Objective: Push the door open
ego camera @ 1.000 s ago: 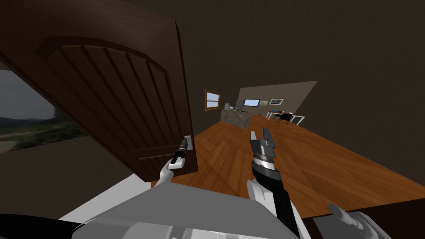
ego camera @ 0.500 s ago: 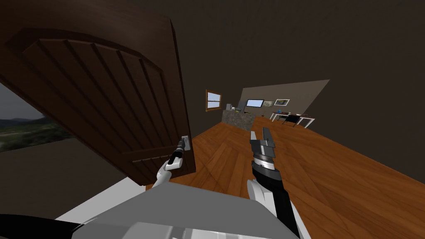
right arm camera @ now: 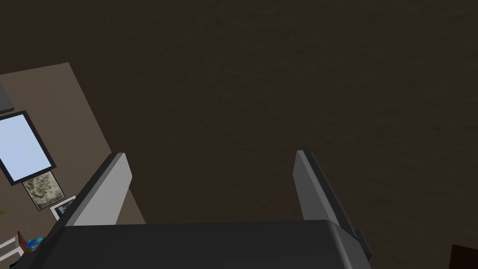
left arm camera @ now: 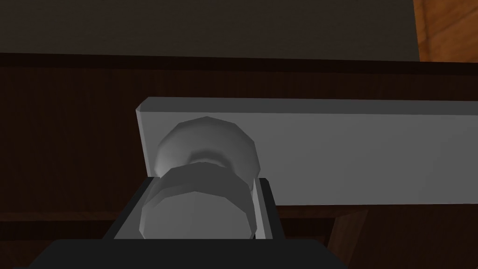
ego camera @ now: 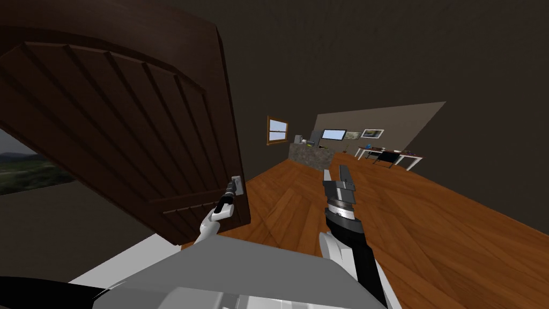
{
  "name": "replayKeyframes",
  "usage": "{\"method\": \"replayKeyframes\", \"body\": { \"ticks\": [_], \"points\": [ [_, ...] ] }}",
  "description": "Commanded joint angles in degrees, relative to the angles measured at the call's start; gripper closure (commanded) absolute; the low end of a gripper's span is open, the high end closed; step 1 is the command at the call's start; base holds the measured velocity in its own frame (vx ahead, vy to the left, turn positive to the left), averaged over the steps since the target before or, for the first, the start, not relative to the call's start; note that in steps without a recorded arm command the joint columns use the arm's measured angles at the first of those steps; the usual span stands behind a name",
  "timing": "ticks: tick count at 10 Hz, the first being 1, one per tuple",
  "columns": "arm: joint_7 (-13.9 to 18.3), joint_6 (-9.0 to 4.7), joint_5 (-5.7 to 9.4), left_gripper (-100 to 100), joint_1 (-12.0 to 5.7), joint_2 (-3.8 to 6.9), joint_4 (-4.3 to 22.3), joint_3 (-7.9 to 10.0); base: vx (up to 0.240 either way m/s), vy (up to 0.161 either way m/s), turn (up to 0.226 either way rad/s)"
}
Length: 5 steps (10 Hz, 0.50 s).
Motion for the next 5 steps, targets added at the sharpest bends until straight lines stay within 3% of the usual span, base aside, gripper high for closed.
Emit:
{"method": "replayKeyframes", "body": {
  "ticks": [1,3,5],
  "points": [
    [-0.2,-0.11,0.11,100,-0.13,-0.12,-0.3,1.09,0.189,-0.067,0.078],
    [-0.3,0.05,0.11,100,-0.01,-0.13,-0.2,1.23,0.118,-0.038,0.042],
    [-0.6,0.06,0.35,100,0.17,0.04,-0.5,2.76,0.156,-0.026,0.044]
  ]
}}
